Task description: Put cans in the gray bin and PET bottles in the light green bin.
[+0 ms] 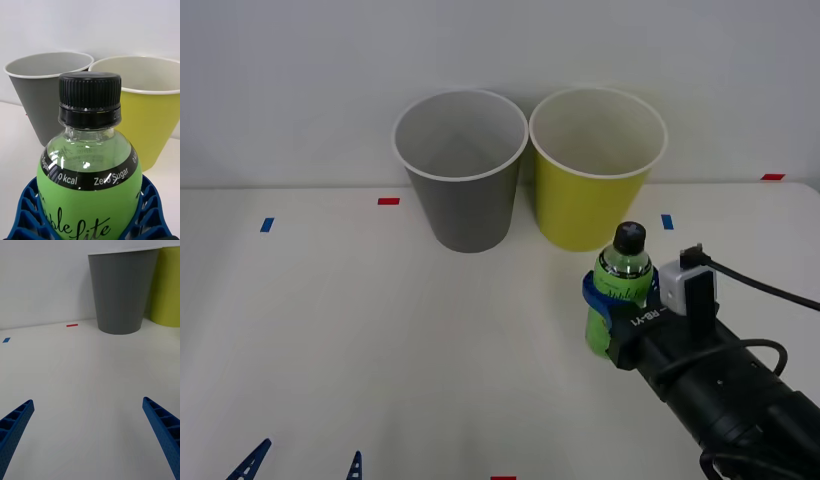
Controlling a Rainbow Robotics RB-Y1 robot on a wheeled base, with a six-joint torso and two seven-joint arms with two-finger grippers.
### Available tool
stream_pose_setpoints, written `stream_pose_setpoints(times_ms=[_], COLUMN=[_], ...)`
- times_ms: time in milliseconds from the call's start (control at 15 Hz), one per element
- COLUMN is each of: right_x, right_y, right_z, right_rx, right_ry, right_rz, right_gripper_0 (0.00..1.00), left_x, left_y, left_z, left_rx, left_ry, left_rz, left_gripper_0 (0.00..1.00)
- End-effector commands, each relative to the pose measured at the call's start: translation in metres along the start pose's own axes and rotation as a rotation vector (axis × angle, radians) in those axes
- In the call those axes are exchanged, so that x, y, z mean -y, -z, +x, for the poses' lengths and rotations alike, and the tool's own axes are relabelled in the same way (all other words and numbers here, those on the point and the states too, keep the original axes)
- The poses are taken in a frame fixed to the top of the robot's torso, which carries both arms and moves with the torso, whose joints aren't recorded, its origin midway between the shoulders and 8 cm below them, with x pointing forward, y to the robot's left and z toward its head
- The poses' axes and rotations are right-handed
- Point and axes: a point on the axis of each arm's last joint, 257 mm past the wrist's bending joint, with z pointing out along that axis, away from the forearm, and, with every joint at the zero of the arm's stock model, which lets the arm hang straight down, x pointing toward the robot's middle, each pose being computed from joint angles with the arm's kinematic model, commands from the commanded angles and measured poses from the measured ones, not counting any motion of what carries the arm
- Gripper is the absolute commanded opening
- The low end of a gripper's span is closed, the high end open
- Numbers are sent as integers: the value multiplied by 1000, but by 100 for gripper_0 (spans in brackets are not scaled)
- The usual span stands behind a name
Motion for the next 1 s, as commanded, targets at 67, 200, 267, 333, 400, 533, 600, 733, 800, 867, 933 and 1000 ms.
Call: stream_pose_setpoints(times_ms=[67, 200, 267, 333, 400, 533, 600, 733, 800, 867, 933, 1000], right_x=[6, 14, 17, 22, 23, 26, 25, 24, 25, 26, 26, 26], right_y=[4, -5, -11, -15, -20, -28, -31, -33, -34, -35, -36, -36], right_z=[-55, -62, -65, -70, -83, -115, -128, -161, -173, -187, -199, -216], right_rx=[12, -18, -40, -47, -36, 13, 31, 90, 105, 107, 112, 127], right_ry=[-8, -18, -36, -61, -74, -111, -128, -176, -184, -186, -184, -176], right_rz=[51, 87, 101, 117, 122, 131, 122, 75, 66, 68, 73, 77], right_gripper_0=[0, 0, 0, 0, 0, 0, 0, 0, 0, 0, 0, 0], left_x=[0, 0, 0, 0, 0, 0, 0, 0, 0, 0, 0, 0], left_y=[0, 0, 0, 0, 0, 0, 0, 0, 0, 0, 0, 0], left_z=[0, 0, 0, 0, 0, 0, 0, 0, 0, 0, 0, 0], left_rx=[0, 0, 0, 0, 0, 0, 0, 0, 0, 0, 0, 0], left_ry=[0, 0, 0, 0, 0, 0, 0, 0, 0, 0, 0, 0], left_rz=[0, 0, 0, 0, 0, 0, 0, 0, 0, 0, 0, 0], left_gripper_0=[100, 100, 100, 100, 100, 100, 100, 100, 100, 100, 100, 100])
